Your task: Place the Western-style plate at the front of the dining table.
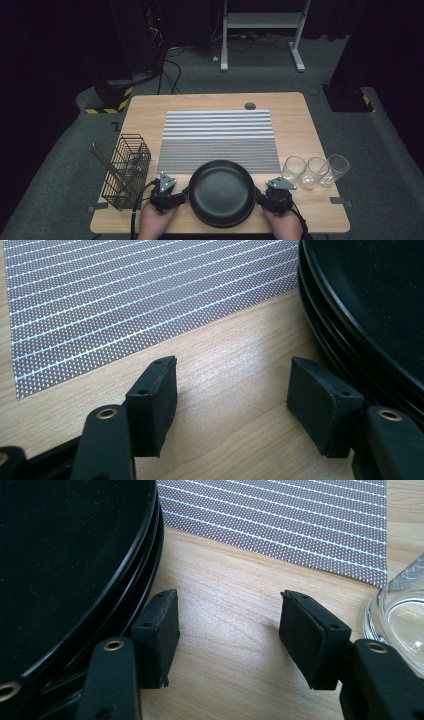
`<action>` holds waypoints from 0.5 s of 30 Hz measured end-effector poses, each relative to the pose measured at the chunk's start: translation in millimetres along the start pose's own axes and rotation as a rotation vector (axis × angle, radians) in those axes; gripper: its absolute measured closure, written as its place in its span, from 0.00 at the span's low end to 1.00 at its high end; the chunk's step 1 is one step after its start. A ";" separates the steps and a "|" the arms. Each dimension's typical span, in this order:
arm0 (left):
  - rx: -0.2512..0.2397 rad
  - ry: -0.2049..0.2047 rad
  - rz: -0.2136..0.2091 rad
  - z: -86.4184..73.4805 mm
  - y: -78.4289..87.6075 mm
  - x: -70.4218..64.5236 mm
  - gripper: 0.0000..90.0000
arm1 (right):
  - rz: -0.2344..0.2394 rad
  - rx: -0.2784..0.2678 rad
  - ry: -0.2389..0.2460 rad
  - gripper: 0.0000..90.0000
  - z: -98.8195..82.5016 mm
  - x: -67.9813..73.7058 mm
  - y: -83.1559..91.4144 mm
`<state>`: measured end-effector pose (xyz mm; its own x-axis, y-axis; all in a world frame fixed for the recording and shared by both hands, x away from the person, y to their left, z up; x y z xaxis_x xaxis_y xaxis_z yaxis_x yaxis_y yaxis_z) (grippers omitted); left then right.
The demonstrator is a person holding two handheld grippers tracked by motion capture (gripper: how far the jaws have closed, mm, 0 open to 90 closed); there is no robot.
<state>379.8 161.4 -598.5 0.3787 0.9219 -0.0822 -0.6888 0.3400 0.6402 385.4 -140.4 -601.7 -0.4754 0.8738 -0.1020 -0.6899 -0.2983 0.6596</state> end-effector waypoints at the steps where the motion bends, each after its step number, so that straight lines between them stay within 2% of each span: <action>1: 0.000 0.000 0.000 0.0 0.0 0.0 0.41 | 0.000 0.000 0.000 0.47 0.0 0.0 0.0; 9: 0.000 0.012 -0.006 0.0 0.4 0.5 0.42 | -0.001 0.003 0.002 0.58 0.9 -1.9 0.9; 15: 0.000 -0.002 0.007 0.0 0.0 0.3 0.42 | 0.010 -0.006 -0.003 0.58 3.5 -6.1 2.6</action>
Point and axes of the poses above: each handheld gripper's, and its own axes: y roughly backward along the jaws, z roughly out of its top, x roughly to its left, the point moved 10 cm from there along -y, roughly forward along the jaws, and after that the axes turned 7 degrees about y, right-handed, at the moved point
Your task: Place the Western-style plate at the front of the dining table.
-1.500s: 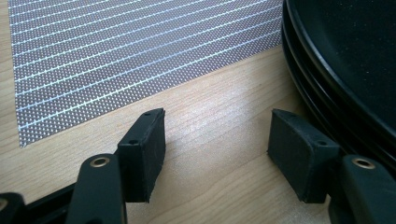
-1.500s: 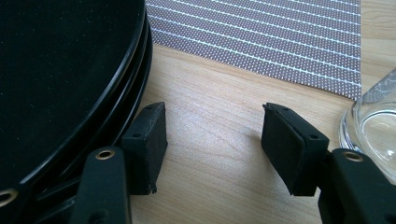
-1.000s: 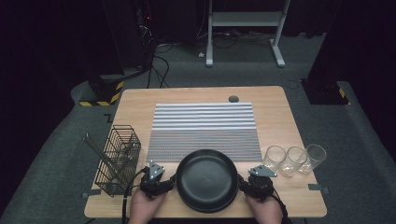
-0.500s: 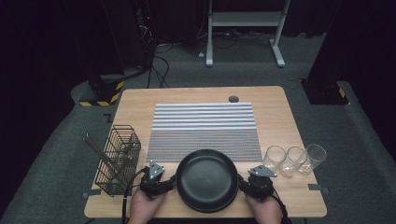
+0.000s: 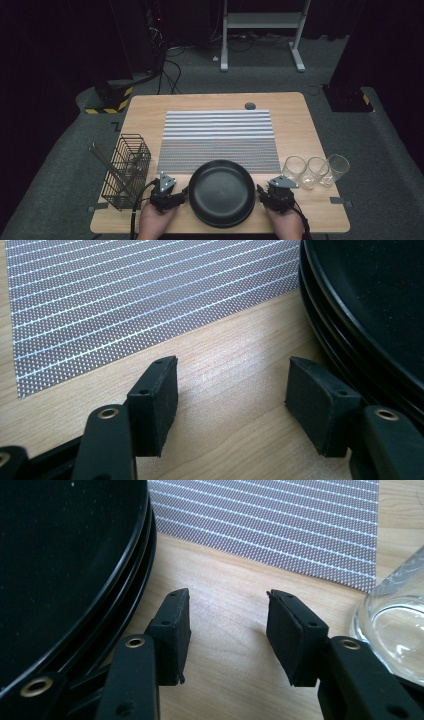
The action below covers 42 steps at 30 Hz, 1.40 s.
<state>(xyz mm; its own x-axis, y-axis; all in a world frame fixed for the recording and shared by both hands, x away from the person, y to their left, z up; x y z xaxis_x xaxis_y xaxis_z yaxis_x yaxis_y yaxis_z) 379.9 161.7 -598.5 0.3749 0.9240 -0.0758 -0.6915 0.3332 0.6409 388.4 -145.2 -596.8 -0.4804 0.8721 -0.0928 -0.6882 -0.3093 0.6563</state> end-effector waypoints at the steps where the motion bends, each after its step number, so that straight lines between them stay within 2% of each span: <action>1: 0.001 0.001 -0.001 -0.1 0.1 0.0 0.42 | 0.000 -0.005 -0.003 0.58 1.0 -0.7 0.5; 11: -0.002 0.004 0.002 -0.1 0.3 0.3 0.43 | -0.027 -0.071 0.042 0.64 19.6 0.5 19.5; 20: -0.001 0.003 0.003 -0.1 0.3 0.4 0.43 | -0.016 -0.083 0.039 0.64 29.0 1.1 23.1; 26: -0.002 0.003 0.002 -0.1 0.2 0.4 0.43 | -0.010 -0.104 0.050 0.64 44.9 5.9 24.4; 32: -0.002 0.005 0.001 0.0 0.3 0.3 0.43 | 0.010 -0.138 0.058 0.65 57.5 12.9 24.7; 34: -0.002 0.004 0.002 -0.1 0.3 0.4 0.43 | 0.017 -0.149 0.053 0.65 57.6 15.0 25.6; 37: -0.002 0.005 0.002 0.0 0.2 0.4 0.43 | 0.052 -0.150 0.059 0.64 57.0 19.0 26.9; 42: 0.000 0.007 0.001 -0.3 0.6 0.6 0.43 | 0.085 -0.164 0.057 0.64 56.3 18.5 29.6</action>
Point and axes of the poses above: each handheld gripper's, and its own axes: y roughly backward along the jaws, z roughly out of its top, x roughly to its left, the point moved 10 cm from there along -y, roughly forward along the jaws, and after that the axes turned 7 degrees about y, right-handed, at the moved point
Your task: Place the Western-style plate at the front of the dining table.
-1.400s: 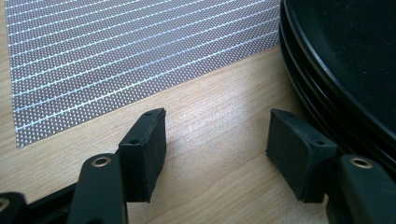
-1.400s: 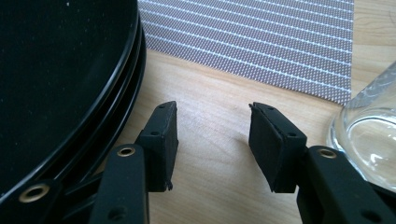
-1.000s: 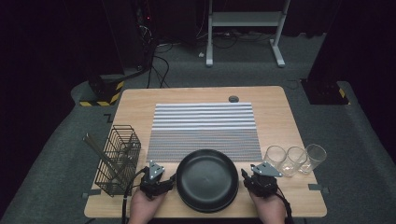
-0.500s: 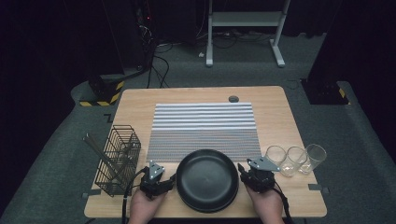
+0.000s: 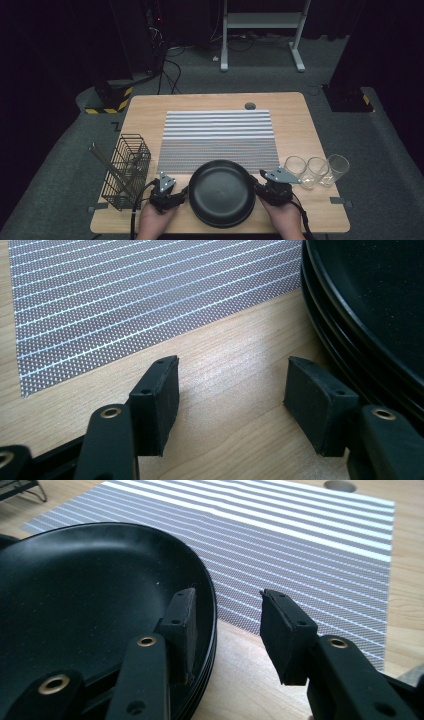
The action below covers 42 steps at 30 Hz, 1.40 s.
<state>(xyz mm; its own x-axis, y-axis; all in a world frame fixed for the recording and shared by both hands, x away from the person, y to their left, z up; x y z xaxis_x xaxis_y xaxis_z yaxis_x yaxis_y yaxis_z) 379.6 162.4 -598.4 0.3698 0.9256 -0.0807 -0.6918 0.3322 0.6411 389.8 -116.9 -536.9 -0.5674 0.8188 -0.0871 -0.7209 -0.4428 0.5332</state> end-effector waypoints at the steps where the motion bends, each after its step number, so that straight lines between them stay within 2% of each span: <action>1: 0.002 -0.002 0.001 0.2 -0.1 0.0 0.43 | 0.009 0.001 -0.005 0.65 -0.8 0.4 0.0; 5: 0.014 -0.003 0.000 0.9 -0.3 0.5 0.42 | 0.028 -0.008 -0.003 0.68 -2.7 0.4 2.0; 8: 0.029 0.039 -0.015 1.9 1.0 1.5 0.43 | 0.039 -0.012 -0.016 0.68 -3.9 -1.3 3.7; 10: 0.046 0.071 -0.029 2.9 2.6 3.0 0.47 | 0.049 -0.008 -0.028 0.69 -5.5 -2.5 4.7; 12: 0.058 0.109 -0.059 4.3 4.5 2.1 0.49 | 0.056 -0.005 -0.043 0.70 -7.0 -3.9 5.6; 20: 0.042 0.163 -0.112 15.7 16.4 -1.2 0.54 | 0.126 0.019 -0.117 0.77 -13.8 -3.8 3.4; 23: 0.018 0.154 -0.105 21.9 22.3 -3.1 0.57 | 0.152 0.025 -0.139 0.80 -14.8 -1.4 3.1; 26: 0.000 0.166 -0.127 27.0 27.7 -7.4 0.57 | 0.176 0.033 -0.160 0.81 -16.7 0.9 1.6; 27: -0.003 0.157 -0.127 28.2 29.1 -9.7 0.57 | 0.181 0.035 -0.165 0.81 -17.5 1.4 1.1; 33: -0.026 0.163 -0.161 35.9 34.2 -24.5 0.58 | 0.184 0.046 -0.177 0.82 -20.8 3.0 -0.6; 42: -0.007 0.141 -0.173 38.4 31.5 -37.7 0.61 | 0.187 0.049 -0.190 0.84 -21.4 4.4 -0.4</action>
Point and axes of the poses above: each handheld gripper's, and its own axes: y roughly backward along the jaws, z roughly out of its top, x roughly to its left, the point moved 10 cm from there along -y, roughly forward along the jaws, and after that the axes turned 7 degrees about y, right-handed, at the moved point
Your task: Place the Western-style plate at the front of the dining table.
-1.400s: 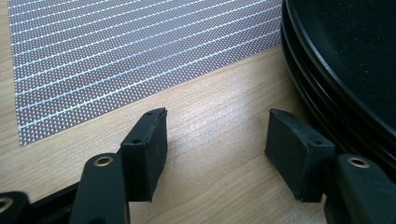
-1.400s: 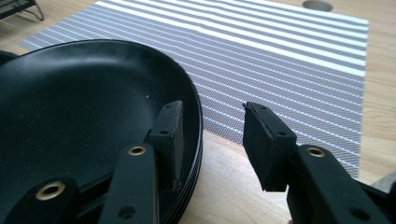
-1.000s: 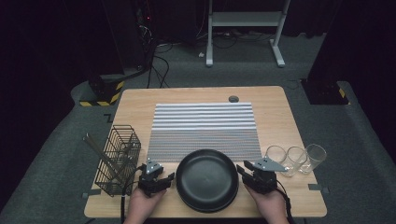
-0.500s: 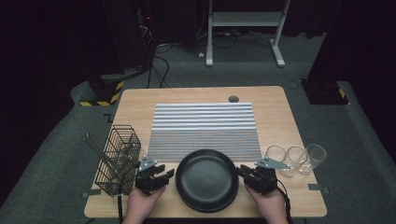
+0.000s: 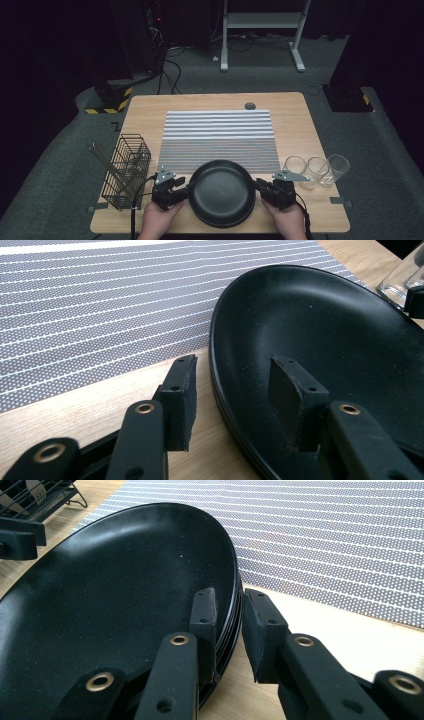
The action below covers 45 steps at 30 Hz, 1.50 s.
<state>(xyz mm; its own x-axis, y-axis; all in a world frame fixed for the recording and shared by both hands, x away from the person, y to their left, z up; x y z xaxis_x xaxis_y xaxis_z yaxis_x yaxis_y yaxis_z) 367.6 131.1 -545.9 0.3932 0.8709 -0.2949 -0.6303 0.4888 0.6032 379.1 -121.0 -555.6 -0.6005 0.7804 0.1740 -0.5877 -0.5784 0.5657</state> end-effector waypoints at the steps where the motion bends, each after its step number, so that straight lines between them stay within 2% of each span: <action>1: 0.000 0.002 0.000 -0.3 -0.9 -1.1 0.61 | -0.002 0.002 -0.002 0.84 -0.3 -0.2 0.0; 5: 0.015 0.007 0.001 -3.6 -3.5 -2.4 0.64 | 0.000 0.003 -0.013 0.85 -0.9 -0.6 -0.4; 9: 0.030 0.036 -0.012 -5.4 -6.1 -2.3 0.65 | 0.009 0.006 -0.034 0.82 -1.0 -0.5 -1.3; 21: 0.058 0.072 -0.030 -8.1 -8.1 -1.4 0.70 | 0.032 0.017 -0.079 0.85 -1.2 1.0 -5.3; 24: 0.068 0.080 -0.028 -11.0 -9.4 0.1 0.71 | 0.048 0.018 -0.110 0.85 -0.4 1.0 -6.5; 31: 0.062 0.100 -0.027 -16.7 -7.5 5.1 0.73 | 0.062 0.027 -0.134 0.86 -2.4 2.0 -8.3; 37: 0.087 0.110 -0.043 -20.3 -6.6 1.7 0.73 | 0.095 0.019 -0.204 0.86 -2.9 1.7 -4.6; 40: 0.094 0.115 -0.047 -21.8 -6.4 0.4 0.73 | 0.111 0.034 -0.235 0.86 -3.1 2.0 -3.1; 45: 0.099 0.106 -0.052 -22.6 -7.3 -0.8 0.73 | 0.143 0.035 -0.297 0.82 -3.3 2.4 -2.6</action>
<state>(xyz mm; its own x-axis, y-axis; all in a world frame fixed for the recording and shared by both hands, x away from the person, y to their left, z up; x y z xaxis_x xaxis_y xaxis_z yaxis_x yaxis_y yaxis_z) 356.8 127.9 -566.8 0.3476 0.8477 -0.4008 -0.5401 0.5304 0.6534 377.4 -118.4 -559.2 -0.4877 0.7304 0.4783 -0.4867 -0.6823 0.5455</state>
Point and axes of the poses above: each handheld gripper's, and its own axes: y roughly backward along the jaws, z roughly out of its top, x roughly to its left, the point moved 10 cm from there along -y, roughly forward along the jaws, and after that the axes turned 7 degrees about y, right-handed, at the moved point
